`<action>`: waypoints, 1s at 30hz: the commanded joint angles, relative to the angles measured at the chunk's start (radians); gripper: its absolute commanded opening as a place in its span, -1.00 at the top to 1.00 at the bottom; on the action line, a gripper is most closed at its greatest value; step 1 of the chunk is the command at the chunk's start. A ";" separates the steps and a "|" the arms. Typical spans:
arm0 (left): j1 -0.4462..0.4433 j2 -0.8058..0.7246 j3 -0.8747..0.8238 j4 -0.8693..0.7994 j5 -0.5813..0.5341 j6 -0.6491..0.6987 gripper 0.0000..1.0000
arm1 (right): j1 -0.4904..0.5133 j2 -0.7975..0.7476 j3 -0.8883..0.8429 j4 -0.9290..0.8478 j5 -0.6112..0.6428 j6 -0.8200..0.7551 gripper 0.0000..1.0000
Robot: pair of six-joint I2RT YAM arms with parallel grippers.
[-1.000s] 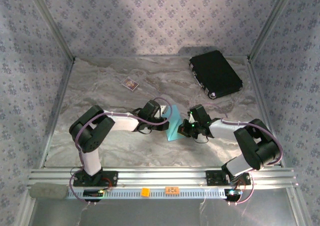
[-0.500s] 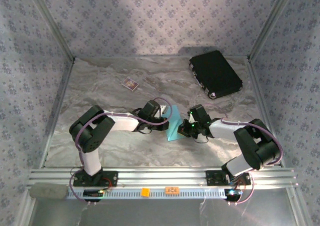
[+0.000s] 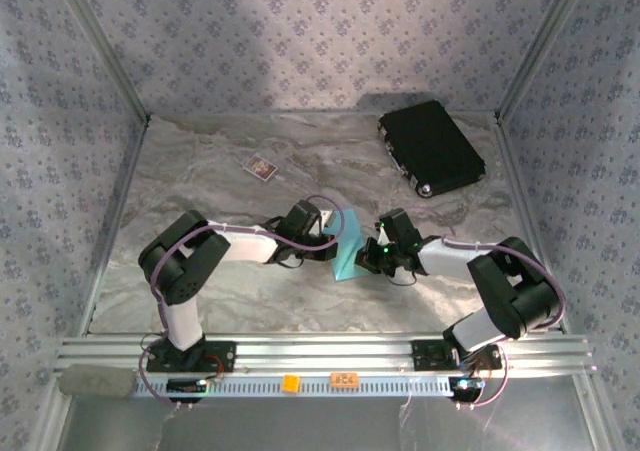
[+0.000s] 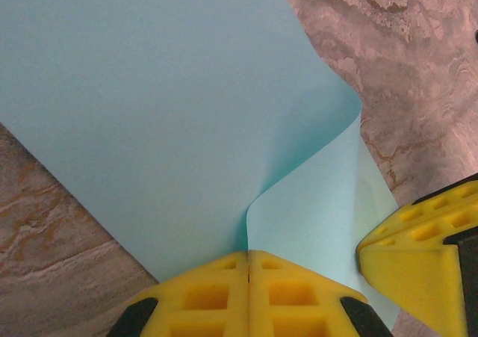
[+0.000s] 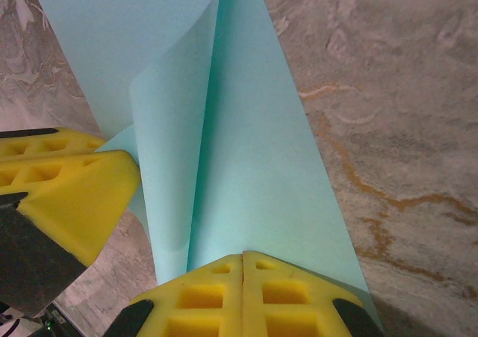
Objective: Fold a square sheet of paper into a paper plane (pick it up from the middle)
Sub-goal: Fold the triangle a second time at the center of the table.
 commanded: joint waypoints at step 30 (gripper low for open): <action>0.002 0.003 -0.008 -0.018 -0.015 0.003 0.96 | -0.031 0.035 0.058 0.206 -0.142 0.076 1.00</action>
